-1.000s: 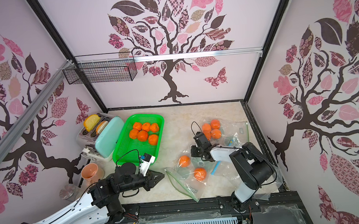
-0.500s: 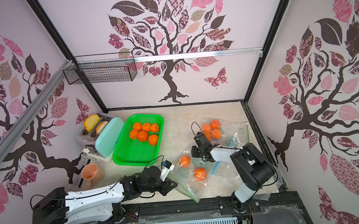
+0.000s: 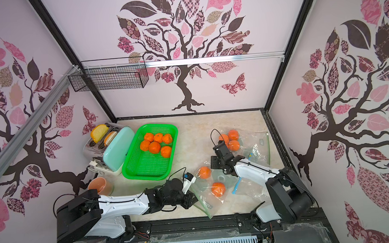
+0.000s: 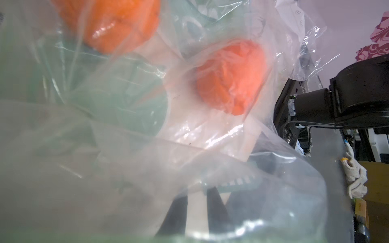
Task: Open the zip-top bag and take out the orange
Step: Pick up the orange from the zipper food storage bag.
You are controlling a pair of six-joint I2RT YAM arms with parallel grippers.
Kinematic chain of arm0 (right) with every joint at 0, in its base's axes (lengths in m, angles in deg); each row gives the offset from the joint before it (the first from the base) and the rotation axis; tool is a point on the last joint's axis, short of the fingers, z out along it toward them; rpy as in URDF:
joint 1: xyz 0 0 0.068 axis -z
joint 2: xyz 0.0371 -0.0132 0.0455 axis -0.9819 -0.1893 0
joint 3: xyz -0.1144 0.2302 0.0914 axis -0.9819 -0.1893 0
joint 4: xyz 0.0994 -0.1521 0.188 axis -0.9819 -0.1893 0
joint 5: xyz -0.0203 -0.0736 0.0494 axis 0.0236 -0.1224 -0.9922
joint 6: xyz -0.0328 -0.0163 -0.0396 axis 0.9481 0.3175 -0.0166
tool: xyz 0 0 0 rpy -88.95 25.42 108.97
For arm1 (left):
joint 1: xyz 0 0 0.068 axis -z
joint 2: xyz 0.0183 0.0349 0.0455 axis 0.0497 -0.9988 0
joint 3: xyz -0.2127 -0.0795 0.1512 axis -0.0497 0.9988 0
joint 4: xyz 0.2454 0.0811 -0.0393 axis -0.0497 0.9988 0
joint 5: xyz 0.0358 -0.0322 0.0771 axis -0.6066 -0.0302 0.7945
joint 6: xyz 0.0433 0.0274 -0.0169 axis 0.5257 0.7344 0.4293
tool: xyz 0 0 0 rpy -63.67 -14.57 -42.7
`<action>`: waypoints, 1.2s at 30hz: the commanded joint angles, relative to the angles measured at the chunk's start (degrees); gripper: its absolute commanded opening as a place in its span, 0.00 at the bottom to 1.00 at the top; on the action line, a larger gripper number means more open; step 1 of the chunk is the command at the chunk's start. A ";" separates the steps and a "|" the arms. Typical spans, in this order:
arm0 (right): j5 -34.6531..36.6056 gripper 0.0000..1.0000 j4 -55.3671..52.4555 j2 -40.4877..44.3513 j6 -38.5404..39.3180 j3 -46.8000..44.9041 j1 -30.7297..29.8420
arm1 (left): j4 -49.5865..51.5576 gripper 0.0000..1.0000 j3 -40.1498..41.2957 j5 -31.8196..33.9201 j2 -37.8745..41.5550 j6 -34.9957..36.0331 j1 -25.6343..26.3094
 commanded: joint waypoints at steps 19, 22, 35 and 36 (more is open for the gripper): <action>-2.27 0.23 -14.57 18.64 -9.30 -12.43 0.10 | -1.99 0.34 -1.71 0.37 -0.14 1.26 -0.16; -5.72 0.21 -12.86 16.37 -9.91 -13.43 0.09 | -2.13 0.40 -1.76 0.20 0.04 1.66 -0.18; -17.36 0.16 -3.96 11.44 -9.72 -17.94 -0.04 | -5.21 0.83 -3.33 -2.33 -2.00 4.57 0.54; -18.49 0.16 -3.19 11.04 -9.38 -18.18 0.00 | -5.92 0.86 -3.54 -2.60 -2.18 4.99 0.63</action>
